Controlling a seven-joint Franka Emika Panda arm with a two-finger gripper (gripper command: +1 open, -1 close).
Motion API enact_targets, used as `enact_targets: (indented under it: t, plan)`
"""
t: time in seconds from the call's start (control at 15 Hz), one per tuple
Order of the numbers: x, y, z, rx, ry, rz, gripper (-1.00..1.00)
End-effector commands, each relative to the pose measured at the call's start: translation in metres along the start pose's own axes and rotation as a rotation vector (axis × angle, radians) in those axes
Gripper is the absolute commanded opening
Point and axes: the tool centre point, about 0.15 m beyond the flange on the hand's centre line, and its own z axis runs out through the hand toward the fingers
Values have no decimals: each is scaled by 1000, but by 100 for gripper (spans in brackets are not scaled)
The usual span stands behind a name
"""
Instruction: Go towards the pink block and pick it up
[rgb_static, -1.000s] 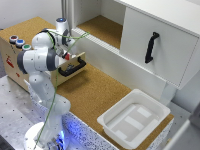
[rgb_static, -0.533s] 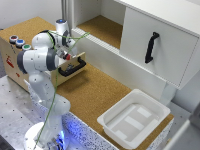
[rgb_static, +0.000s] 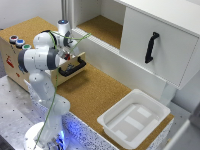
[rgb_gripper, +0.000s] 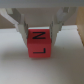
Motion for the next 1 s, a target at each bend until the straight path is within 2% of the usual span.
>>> enact_targets:
  t: [0.0,0.13,0.53,0.73,0.93]
  plan:
    - [19,-7,-37,-19,56,-11,-100]
    - [36,-6,-46,-12,82,-22,-100]
    - [135,6,-109,-68,263,-76,-100]
    - [191,5,-126,-52,310,-90,-100]
    - [241,0,-126,-34,316,-102,-100]
